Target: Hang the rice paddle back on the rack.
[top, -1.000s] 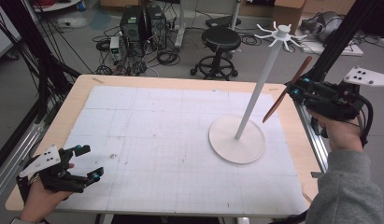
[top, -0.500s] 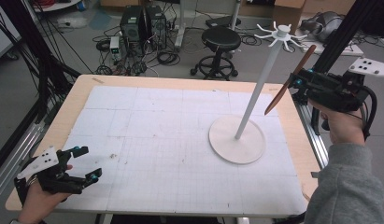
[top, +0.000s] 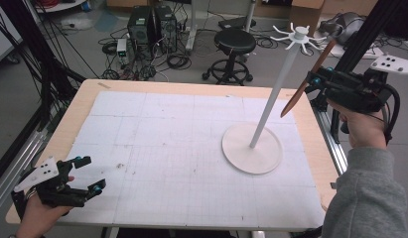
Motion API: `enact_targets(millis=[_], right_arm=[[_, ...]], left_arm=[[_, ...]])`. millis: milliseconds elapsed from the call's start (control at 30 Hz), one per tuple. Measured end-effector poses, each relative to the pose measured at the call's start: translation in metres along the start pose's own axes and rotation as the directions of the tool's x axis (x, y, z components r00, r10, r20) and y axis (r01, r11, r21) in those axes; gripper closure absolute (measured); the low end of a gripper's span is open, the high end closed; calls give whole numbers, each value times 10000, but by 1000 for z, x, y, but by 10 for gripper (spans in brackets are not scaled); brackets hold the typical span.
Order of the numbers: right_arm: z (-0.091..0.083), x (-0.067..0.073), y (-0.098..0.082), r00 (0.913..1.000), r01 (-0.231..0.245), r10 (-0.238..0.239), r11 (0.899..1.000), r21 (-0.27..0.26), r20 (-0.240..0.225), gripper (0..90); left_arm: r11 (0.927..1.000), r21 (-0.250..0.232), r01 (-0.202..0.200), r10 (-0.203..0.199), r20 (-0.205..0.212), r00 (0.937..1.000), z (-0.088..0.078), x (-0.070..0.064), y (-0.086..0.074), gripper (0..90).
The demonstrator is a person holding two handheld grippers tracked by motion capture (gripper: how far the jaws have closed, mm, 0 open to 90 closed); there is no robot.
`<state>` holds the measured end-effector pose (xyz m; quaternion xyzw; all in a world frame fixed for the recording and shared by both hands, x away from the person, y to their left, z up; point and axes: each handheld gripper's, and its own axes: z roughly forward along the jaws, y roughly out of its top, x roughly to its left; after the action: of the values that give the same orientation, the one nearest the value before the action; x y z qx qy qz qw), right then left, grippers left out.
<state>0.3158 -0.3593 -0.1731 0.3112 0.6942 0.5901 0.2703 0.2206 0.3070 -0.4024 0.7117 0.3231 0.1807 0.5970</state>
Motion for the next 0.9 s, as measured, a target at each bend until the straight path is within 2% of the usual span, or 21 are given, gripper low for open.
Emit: enact_targets(millis=[433, 600, 900], right_arm=[[9, 3, -1, 10000, 58, -57, 9999, 149, -54, 652], [12, 4, -2, 9998, 185, -185, 9998, 46, -109, 652], [15, 4, -9, 9999, 95, -95, 10000, 4, -70, 651]], left_arm=[[10000, -5, 25, -25, -17, 10000, -1, 0, 0, 18], [10000, 2, 54, -54, -35, 10000, -1, 0, -1, 18], [10000, -5, 35, -35, -38, 10000, -1, 1, -1, 18]])
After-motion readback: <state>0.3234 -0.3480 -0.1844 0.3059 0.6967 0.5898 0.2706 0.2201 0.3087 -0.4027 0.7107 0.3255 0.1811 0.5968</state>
